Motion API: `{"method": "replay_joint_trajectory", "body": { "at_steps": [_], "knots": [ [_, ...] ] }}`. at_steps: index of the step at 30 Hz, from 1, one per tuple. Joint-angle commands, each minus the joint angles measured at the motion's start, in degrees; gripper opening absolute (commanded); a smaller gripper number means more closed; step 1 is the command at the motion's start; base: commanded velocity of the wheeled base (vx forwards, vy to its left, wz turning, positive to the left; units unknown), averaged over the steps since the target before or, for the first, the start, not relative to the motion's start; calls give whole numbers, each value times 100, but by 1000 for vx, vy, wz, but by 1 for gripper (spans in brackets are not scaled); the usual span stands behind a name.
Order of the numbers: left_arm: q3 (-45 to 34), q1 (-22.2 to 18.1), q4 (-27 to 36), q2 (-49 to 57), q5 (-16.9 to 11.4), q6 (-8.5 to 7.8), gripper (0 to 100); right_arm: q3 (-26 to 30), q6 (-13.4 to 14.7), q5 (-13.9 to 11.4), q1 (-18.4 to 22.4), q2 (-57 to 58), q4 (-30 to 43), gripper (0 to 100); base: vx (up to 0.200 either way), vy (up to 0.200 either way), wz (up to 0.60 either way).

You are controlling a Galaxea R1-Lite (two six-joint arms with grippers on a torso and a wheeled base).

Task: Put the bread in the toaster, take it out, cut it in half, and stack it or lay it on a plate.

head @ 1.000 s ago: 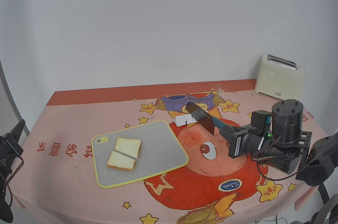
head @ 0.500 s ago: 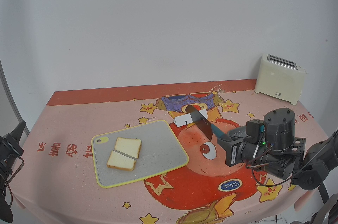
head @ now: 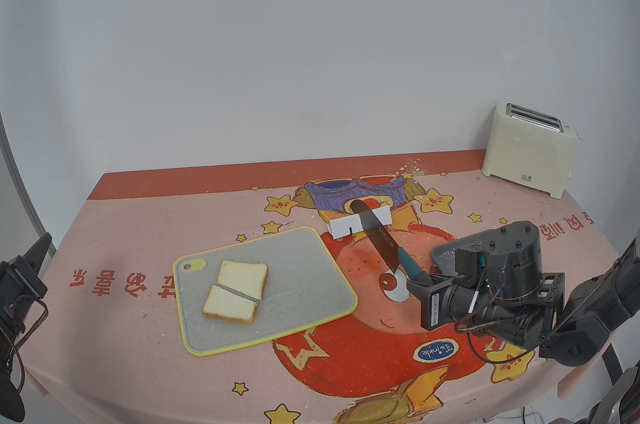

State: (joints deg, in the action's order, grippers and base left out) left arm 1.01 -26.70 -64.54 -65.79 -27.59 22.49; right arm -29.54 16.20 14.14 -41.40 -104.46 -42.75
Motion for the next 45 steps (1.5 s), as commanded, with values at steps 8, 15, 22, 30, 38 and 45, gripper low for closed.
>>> {"method": "replay_joint_trajectory", "body": {
  "at_steps": [8,15,22,30,38,45],
  "knots": [
    [-101,7,55,119,-10,1,0,62,-12,1,-17,-13,4,0,0,0,0],
    [-101,7,64,119,-10,1,0,36,32,10,-17,-22,-5,100,0,0,0],
    [-101,7,64,111,-10,1,0,1,32,19,-17,40,-14,100,0,0,0],
    [-101,7,64,111,-10,1,0,-78,41,27,0,172,-14,100,0,0,0],
    [-101,7,73,111,-10,1,0,-87,23,36,18,224,-14,100,0,0,0],
    [-101,15,64,111,-10,10,0,-175,-3,1,62,743,-5,100,0,0,0]
  ]
}}
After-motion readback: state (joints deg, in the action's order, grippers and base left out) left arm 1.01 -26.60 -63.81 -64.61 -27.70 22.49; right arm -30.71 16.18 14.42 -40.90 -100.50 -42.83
